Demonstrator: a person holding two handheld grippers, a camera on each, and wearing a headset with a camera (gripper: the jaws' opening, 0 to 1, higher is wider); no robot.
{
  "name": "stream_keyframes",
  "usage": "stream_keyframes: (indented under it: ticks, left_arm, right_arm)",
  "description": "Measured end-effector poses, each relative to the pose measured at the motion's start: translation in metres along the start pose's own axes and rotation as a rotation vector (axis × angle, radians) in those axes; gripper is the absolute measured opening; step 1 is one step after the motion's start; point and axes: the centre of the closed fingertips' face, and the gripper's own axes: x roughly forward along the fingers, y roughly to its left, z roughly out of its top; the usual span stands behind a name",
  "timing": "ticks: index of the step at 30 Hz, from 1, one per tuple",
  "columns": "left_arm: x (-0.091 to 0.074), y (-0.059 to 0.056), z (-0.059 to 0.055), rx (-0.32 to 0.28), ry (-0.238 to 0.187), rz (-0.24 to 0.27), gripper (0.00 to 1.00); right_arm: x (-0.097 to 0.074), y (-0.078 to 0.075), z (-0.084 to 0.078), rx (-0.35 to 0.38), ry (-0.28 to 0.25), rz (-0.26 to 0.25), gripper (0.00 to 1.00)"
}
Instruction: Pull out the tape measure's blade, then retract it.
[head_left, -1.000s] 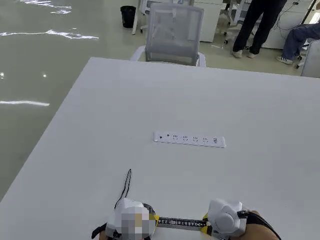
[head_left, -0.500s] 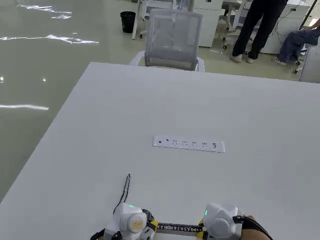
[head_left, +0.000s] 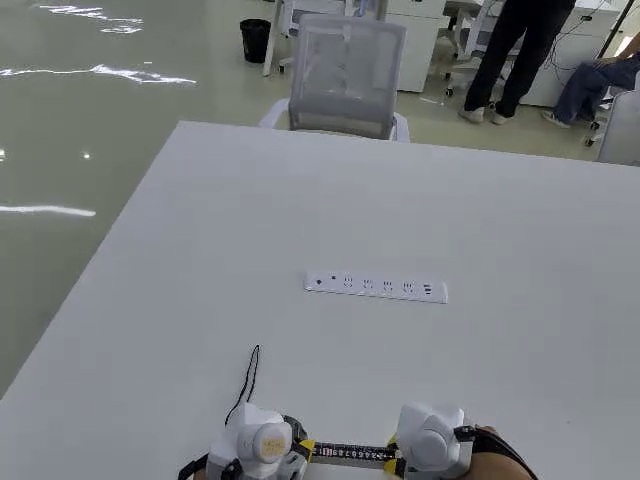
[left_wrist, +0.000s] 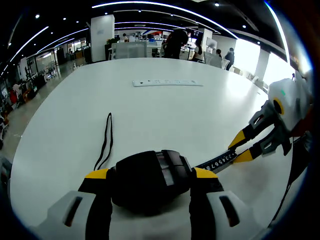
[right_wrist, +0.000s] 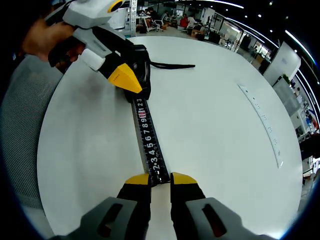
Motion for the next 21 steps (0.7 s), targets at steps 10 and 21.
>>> stream_keyframes:
  ticks: [10,21]
  left_arm:
    - [0.000,0.000,-0.001,-0.002,0.001,-0.001,0.59]
    - [0.001,0.000,-0.001,-0.002,0.000,0.000,0.59]
  right_arm:
    - [0.004,0.001,0.005,-0.004,0.005,0.007,0.12]
    - [0.009,0.004,0.013,-0.006,0.001,0.016,0.12]
